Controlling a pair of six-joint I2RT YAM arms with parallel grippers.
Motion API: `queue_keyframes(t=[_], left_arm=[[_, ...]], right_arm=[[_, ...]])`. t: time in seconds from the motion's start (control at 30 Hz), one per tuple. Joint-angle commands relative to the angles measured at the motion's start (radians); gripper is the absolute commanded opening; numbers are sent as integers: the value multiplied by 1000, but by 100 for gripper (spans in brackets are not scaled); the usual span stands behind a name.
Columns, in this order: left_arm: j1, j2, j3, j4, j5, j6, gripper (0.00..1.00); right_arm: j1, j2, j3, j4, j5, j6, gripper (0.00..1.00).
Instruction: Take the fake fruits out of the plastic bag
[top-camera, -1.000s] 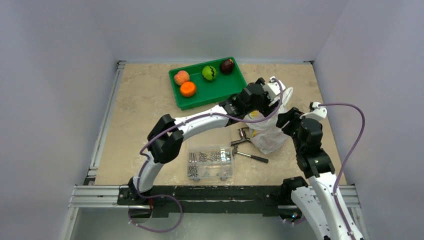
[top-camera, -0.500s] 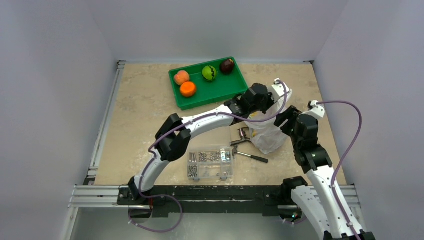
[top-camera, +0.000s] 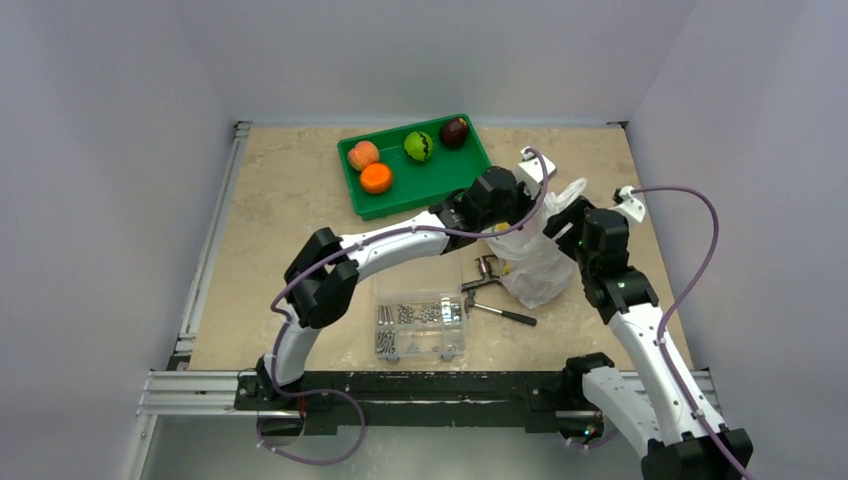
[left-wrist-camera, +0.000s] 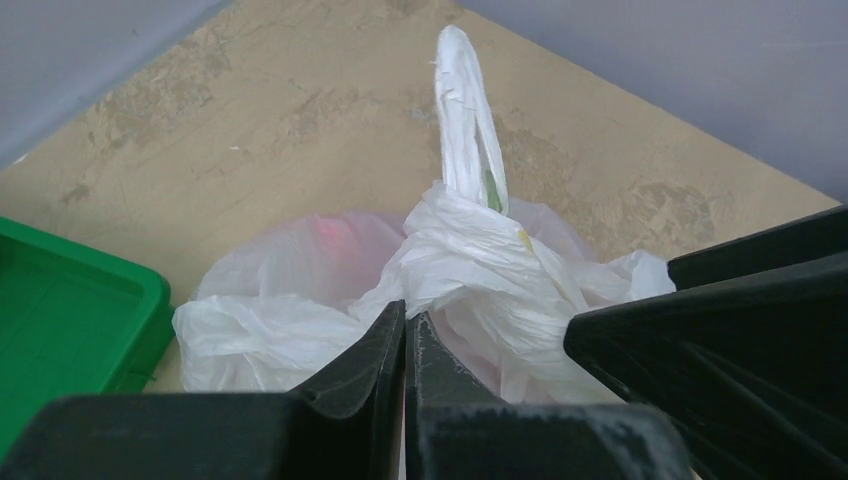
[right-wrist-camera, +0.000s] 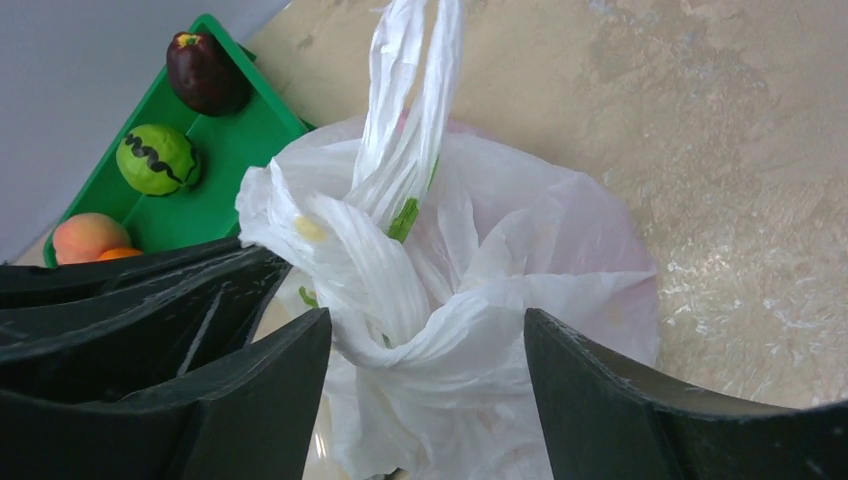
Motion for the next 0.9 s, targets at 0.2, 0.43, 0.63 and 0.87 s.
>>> queue_keyframes(t=[0.2,0.43,0.63,0.87], left_arm=[[49,-90,25,9,-205,-332,0],[153,-48,54,-23,-116,-700,0],[168,-40,105,-110,-116,-722,0],[196,-36,112,-140,-10,-715,0]], right_arm=[[0,-14,6,20,-93,9,49],[-1,-135,-130,-77,4,196,0],[-2,-355,-216,-170,89,407,0],[-1,-410,-150,-190,198,290,0]])
